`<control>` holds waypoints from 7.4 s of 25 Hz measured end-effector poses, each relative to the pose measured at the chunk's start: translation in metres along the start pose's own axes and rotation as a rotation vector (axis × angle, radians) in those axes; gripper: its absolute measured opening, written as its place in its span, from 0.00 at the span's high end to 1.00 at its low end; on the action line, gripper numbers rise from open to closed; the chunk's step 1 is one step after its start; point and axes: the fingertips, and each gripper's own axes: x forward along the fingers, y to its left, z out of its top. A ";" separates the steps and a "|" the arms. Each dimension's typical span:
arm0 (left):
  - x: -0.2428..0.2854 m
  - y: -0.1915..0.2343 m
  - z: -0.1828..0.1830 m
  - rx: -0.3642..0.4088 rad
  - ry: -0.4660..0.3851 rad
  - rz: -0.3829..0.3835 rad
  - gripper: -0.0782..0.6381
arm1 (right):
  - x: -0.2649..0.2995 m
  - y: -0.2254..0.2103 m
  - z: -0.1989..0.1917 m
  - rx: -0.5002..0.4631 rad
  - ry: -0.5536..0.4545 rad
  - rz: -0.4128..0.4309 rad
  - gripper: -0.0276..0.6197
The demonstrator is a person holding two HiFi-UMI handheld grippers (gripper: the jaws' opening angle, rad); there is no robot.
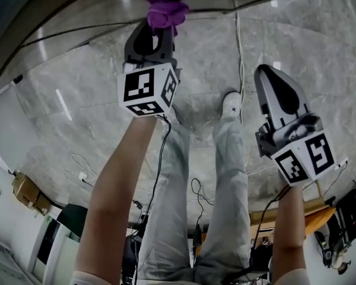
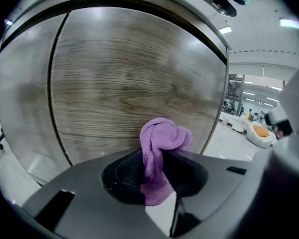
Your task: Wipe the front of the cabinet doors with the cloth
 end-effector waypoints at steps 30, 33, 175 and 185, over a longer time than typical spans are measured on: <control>0.011 -0.035 -0.051 0.088 0.052 -0.002 0.75 | -0.045 -0.059 -0.038 0.052 0.013 -0.040 0.91; 0.037 -0.092 -0.056 0.089 0.059 -0.089 0.75 | -0.064 -0.081 -0.042 0.074 -0.003 -0.066 0.91; -0.190 0.155 0.165 -0.045 -0.236 0.165 0.75 | 0.118 0.245 0.082 -0.181 0.009 0.225 0.91; -0.180 0.166 0.176 0.041 -0.260 0.066 0.75 | 0.145 0.264 0.098 -0.230 -0.011 0.176 0.91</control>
